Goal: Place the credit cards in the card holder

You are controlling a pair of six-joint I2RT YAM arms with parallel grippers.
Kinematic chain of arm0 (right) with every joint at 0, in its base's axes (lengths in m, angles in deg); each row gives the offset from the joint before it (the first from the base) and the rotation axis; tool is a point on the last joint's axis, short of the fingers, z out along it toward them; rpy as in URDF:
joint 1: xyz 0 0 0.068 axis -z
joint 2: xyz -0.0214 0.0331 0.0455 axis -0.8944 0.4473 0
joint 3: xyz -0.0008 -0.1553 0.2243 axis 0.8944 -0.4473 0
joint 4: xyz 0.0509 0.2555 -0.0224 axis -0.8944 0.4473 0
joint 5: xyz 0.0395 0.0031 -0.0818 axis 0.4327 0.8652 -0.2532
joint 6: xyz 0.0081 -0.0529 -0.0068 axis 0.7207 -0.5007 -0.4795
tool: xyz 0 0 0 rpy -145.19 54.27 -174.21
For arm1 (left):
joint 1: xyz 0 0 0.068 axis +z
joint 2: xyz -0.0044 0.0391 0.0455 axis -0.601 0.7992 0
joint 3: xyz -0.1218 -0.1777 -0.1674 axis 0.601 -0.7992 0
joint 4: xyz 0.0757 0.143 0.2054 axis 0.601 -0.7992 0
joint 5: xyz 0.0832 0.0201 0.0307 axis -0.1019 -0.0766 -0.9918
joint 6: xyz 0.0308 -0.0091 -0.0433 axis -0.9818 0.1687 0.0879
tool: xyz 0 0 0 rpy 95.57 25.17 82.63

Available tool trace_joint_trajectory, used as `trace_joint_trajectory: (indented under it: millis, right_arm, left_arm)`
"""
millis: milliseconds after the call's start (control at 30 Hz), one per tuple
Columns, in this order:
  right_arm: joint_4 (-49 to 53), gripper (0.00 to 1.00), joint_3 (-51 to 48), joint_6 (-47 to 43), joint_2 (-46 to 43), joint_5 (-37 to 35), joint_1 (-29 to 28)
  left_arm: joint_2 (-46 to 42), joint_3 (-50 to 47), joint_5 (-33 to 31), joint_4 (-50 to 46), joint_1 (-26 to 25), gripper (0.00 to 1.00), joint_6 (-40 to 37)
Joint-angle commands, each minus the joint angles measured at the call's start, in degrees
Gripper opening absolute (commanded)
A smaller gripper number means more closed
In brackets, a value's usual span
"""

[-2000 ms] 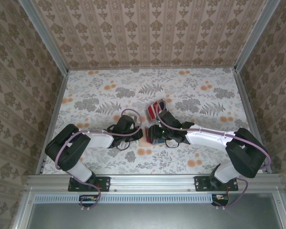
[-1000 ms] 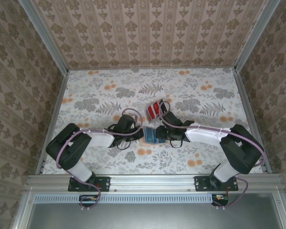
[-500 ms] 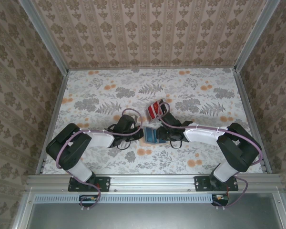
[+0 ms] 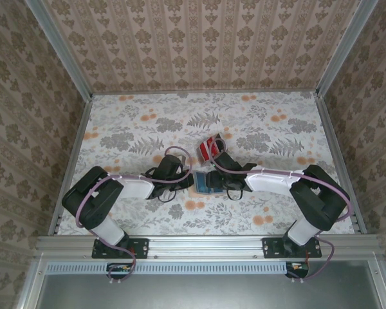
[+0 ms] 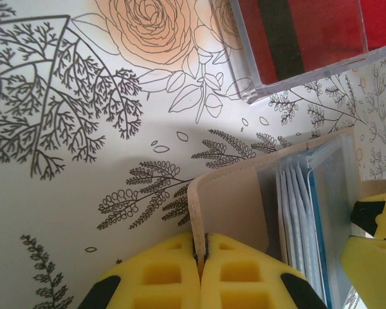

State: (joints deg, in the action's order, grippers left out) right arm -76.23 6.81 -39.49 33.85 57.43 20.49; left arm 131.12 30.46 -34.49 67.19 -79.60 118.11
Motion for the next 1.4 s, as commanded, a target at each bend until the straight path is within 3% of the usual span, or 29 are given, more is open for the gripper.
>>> trace_joint_trajectory:
  millis: [0, 467, 633, 767, 900, 1367]
  right_arm:
    - [1.3, 0.63, 0.6, -0.2, 1.9, 0.2, -0.6]
    - [-6.1, 0.61, 0.3, -0.5, -3.0, 6.9, -1.2]
    - [-6.2, 0.62, -0.3, -0.6, -6.8, 6.3, -1.3]
    - [-2.1, 0.65, -0.9, -0.8, -9.6, 1.2, -0.9]
    - [2.6, 0.77, -1.0, -1.3, -9.2, -1.0, 0.0]
    - [0.5, 0.74, -2.4, 0.0, -2.7, 1.8, 1.0]
  left_arm:
    - [-0.1, -0.6, -0.3, -4.1, -0.1, 0.00, -0.3]
    - [0.8, -0.2, 0.2, -3.6, -0.1, 0.00, -0.3]
    - [0.8, -0.2, -0.1, -3.6, -0.2, 0.00, -0.3]
    - [1.1, 0.0, 0.4, -3.5, -0.2, 0.00, -0.3]
    - [1.2, 0.0, 0.2, -3.5, -0.2, 0.00, -0.5]
    - [0.2, -0.2, 0.3, -3.8, -0.4, 0.00, -0.7]
